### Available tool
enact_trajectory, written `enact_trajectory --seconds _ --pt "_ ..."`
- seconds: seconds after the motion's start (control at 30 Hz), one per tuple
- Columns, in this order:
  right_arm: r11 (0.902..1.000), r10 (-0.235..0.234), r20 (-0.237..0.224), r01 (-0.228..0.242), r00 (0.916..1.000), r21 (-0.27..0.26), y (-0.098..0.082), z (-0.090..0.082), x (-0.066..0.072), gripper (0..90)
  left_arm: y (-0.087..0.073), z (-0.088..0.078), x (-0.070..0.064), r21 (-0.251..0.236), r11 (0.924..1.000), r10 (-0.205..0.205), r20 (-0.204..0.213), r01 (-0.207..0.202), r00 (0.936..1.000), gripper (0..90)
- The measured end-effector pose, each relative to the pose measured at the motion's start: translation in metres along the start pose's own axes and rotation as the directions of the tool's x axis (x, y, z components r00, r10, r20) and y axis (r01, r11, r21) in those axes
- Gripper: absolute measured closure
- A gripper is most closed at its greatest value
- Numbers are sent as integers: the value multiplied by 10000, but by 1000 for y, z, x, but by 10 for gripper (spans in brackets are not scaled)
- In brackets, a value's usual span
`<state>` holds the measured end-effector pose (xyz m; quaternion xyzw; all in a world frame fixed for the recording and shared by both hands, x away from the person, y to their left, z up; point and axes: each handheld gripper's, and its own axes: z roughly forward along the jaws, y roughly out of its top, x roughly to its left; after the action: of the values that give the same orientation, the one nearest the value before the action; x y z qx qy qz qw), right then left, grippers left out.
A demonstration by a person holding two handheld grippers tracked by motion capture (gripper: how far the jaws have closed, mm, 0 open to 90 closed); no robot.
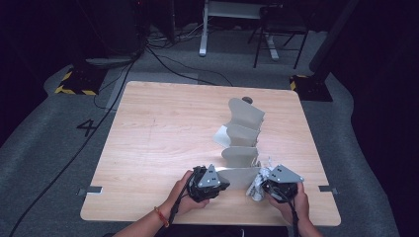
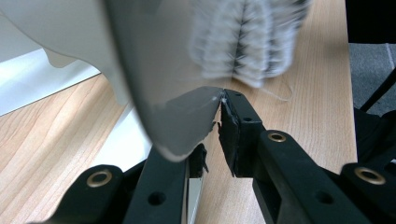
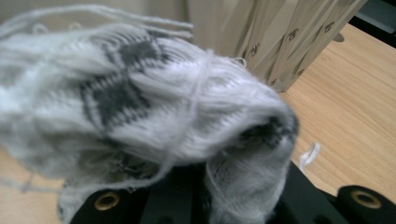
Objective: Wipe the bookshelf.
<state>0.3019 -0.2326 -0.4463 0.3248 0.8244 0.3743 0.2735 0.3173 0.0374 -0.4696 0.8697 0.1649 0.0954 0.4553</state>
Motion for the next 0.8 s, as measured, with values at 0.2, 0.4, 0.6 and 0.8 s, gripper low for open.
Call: enact_trajectory --seconds 0.2,0.4,0.6,0.8 --pt "9951 127 96 -117 9999 -981 17 -37 8 817 1 1 -1 -48 10000 -83 -15 83 10000 794" --pt "9901 313 180 -285 9993 -1373 27 -54 10 815 5 8 -6 -51 10000 56 -232 -57 9997 808" --pt "9941 253 -56 -258 9997 -1055 25 -40 18 815 11 16 -7 -18 9997 254 -160 -254 9995 833" --pt "9989 -126 -101 122 9999 -463 11 -13 30 815 9 15 -5 67 9998 204 -157 -203 9997 844"
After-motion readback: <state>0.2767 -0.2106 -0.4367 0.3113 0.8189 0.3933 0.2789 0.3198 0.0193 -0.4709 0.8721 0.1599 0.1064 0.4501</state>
